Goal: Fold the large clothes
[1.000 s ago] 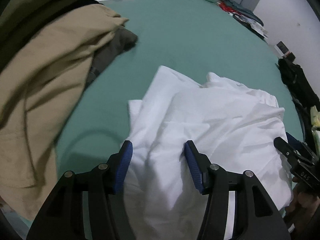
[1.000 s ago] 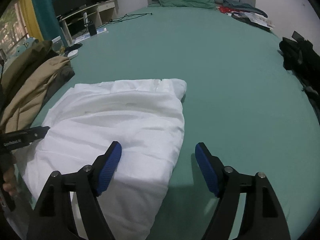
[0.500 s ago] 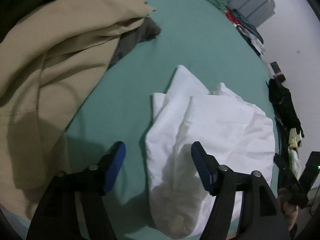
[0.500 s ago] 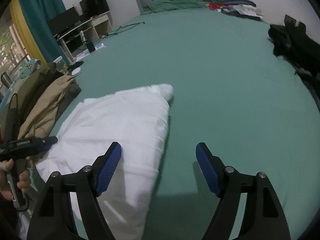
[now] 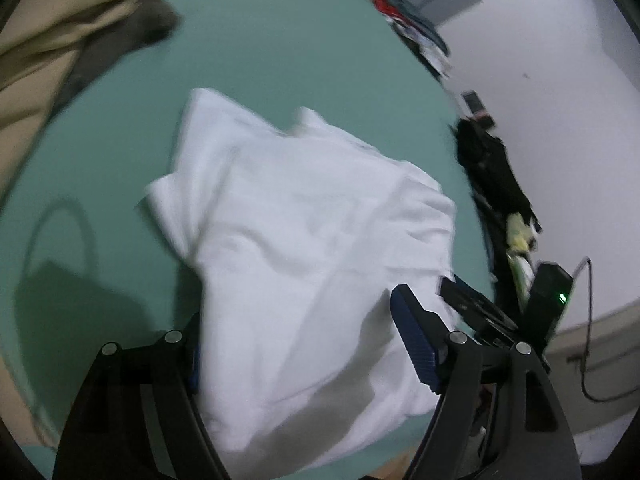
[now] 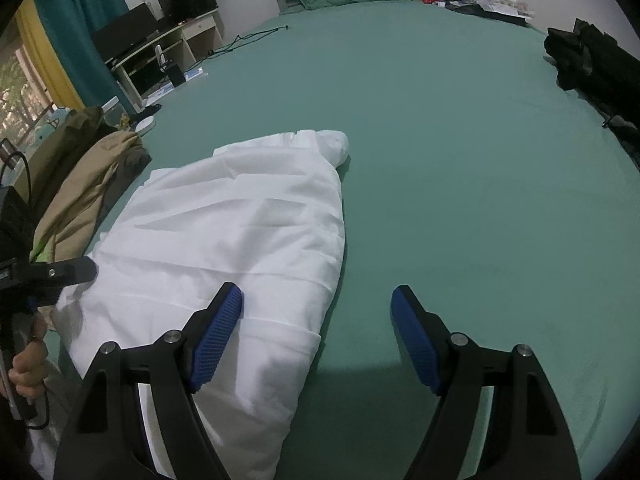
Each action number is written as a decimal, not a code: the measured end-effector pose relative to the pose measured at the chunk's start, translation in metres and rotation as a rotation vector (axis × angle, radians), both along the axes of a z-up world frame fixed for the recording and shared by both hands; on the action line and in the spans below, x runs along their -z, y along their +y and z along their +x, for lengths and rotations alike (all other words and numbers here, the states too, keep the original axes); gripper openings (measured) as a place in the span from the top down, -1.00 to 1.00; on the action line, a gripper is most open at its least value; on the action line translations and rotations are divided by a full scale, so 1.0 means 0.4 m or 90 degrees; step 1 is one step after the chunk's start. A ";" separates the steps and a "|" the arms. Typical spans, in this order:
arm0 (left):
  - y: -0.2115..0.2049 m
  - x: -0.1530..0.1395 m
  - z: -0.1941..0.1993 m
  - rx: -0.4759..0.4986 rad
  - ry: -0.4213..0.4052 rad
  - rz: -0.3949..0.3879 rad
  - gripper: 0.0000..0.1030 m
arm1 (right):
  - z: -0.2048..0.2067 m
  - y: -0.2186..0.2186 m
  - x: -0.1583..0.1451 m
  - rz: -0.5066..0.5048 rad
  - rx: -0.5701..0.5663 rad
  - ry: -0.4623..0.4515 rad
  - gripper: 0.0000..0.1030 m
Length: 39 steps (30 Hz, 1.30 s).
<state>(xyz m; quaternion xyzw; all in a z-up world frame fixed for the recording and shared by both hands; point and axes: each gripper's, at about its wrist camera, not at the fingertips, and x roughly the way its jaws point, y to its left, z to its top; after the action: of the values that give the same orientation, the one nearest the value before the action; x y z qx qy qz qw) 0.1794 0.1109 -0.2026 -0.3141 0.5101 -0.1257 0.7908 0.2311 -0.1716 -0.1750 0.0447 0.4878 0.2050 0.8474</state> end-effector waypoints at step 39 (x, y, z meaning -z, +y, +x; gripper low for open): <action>-0.116 -0.029 0.068 0.050 -0.065 0.257 0.50 | 0.028 0.073 0.030 0.169 -0.042 0.056 0.19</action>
<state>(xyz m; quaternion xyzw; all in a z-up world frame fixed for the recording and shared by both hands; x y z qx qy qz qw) 0.2064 0.0647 -0.1909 -0.1223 0.4958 -0.0671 0.8572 0.2422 -0.1423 -0.1869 0.1491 0.4942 0.2932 0.8047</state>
